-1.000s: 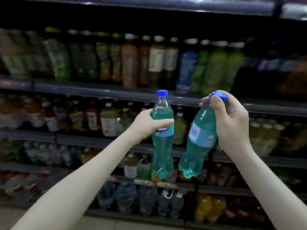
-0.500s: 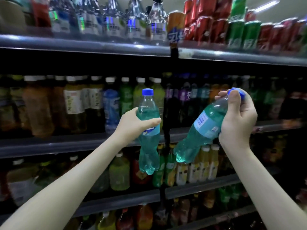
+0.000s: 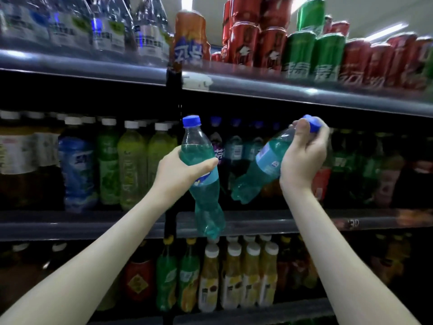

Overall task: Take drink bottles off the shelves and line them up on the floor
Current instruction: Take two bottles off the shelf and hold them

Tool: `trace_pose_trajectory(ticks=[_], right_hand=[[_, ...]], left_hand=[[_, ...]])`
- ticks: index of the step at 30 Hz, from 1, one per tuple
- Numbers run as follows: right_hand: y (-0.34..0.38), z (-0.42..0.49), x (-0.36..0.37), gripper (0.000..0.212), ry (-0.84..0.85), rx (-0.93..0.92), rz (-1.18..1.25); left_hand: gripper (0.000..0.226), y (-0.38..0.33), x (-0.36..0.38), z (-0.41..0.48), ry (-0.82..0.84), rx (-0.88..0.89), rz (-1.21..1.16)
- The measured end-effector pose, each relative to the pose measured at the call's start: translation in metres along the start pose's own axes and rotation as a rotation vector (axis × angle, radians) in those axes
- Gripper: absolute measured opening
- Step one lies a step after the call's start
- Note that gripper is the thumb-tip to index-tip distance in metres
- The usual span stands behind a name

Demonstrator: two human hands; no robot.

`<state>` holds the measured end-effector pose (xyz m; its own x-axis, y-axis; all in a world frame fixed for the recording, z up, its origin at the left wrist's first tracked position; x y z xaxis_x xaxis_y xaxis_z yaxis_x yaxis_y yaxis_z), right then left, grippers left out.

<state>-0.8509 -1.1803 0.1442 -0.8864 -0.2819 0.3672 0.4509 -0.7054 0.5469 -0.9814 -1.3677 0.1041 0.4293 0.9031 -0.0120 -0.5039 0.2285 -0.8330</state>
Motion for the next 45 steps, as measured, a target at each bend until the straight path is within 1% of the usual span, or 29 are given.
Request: trace_pose_trajectory(ticks=[2,5,7,8,10,13,14,15,17,18,19,20,23,26,28,29,30,31,34,35,37,39,41,42,43,45], right_hand=[[-0.022,0.010,0.010,0.026,0.059,0.035,0.021],[-0.047,0.017,0.028,0.023,0.186,0.097,0.032],[-0.060,0.017,0.039,0.030,0.294,0.150,0.021],[-0.065,0.017,0.044,0.035,0.343,0.178,0.025],[-0.069,0.020,0.054,0.036,0.421,0.228,0.041],[-0.073,0.027,0.068,0.036,0.581,0.199,-0.043],[-0.074,0.026,0.072,0.042,0.666,0.182,-0.085],[-0.078,0.023,0.076,0.053,0.759,0.166,-0.130],[-0.093,0.015,0.079,0.084,0.930,0.138,-0.212],[-0.101,0.009,0.079,0.093,1.002,0.142,-0.236],[-0.108,0.003,0.077,0.098,1.053,0.162,-0.246],[-0.114,-0.003,0.074,0.099,1.070,0.180,-0.248],[-0.126,-0.011,0.072,0.098,1.027,0.183,-0.245],[-0.119,-0.014,0.069,0.098,1.040,0.170,-0.258],[-0.107,-0.015,0.053,0.088,0.936,0.107,-0.251],[-0.097,-0.017,0.042,0.081,0.873,0.071,-0.202],[-0.089,-0.020,0.030,0.076,0.851,0.052,-0.132],[-0.080,-0.025,0.019,0.074,0.889,0.050,-0.069],[-0.061,-0.040,0.001,0.075,1.171,0.093,0.042],[-0.061,-0.040,-0.002,0.075,1.192,0.105,0.045],[-0.067,-0.034,-0.006,0.073,1.106,0.118,0.014],[-0.075,-0.027,-0.010,0.074,0.974,0.132,-0.011],[-0.087,-0.021,-0.015,0.077,0.825,0.141,-0.025],[-0.093,-0.018,-0.018,0.079,0.752,0.129,-0.037],[-0.099,-0.016,-0.020,0.081,0.688,0.115,-0.060],[-0.111,-0.011,-0.023,0.084,0.600,0.114,-0.101]], left_hand=[[0.028,0.001,0.015,0.003,-0.056,-0.005,0.023],[0.030,0.002,0.028,0.006,-0.156,-0.015,0.030],[0.031,0.001,0.032,0.007,-0.200,-0.028,0.043],[0.031,0.000,0.033,0.008,-0.212,-0.030,0.053],[0.031,-0.003,0.033,0.009,-0.227,-0.036,0.084],[0.029,-0.006,0.034,0.015,-0.239,-0.032,0.119],[0.029,-0.007,0.034,0.017,-0.241,-0.031,0.124],[0.030,-0.008,0.034,0.019,-0.241,-0.029,0.126],[0.030,-0.009,0.035,0.022,-0.242,-0.028,0.131],[0.029,-0.010,0.035,0.023,-0.241,-0.028,0.136],[0.029,-0.010,0.036,0.024,-0.236,-0.027,0.141],[0.029,-0.009,0.037,0.025,-0.230,-0.026,0.145],[0.032,-0.005,0.040,0.027,-0.206,-0.035,0.158],[0.036,-0.003,0.049,0.029,-0.172,-0.028,0.195],[0.039,-0.004,0.056,0.029,-0.162,-0.007,0.215],[0.039,-0.004,0.059,0.029,-0.159,0.002,0.215],[0.040,-0.005,0.063,0.028,-0.154,0.010,0.217],[0.039,-0.006,0.068,0.028,-0.144,0.022,0.223],[0.045,-0.012,0.087,0.028,-0.106,0.077,0.248],[0.046,-0.014,0.094,0.028,-0.090,0.097,0.271],[0.048,-0.016,0.110,0.030,-0.052,0.128,0.330],[0.059,-0.019,0.123,0.030,0.024,0.188,0.329],[0.071,-0.017,0.130,0.031,0.076,0.369,0.402],[0.071,-0.012,0.131,0.033,0.055,0.475,0.497],[0.069,-0.004,0.129,0.036,-0.004,0.551,0.608],[0.062,0.020,0.124,0.044,-0.125,0.591,0.822]])
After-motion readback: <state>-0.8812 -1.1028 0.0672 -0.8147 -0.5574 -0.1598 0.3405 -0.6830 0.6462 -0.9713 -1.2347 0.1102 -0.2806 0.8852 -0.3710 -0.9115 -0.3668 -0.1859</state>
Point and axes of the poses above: each hand's wrist, its own z-axis towards the middle knuckle, its own x-axis out of the palm, y = z × x, the point moved 3 cm from there along z, towards the middle knuckle, and after that the axes turned 6 degrees about -z, right-handed, at the moved point
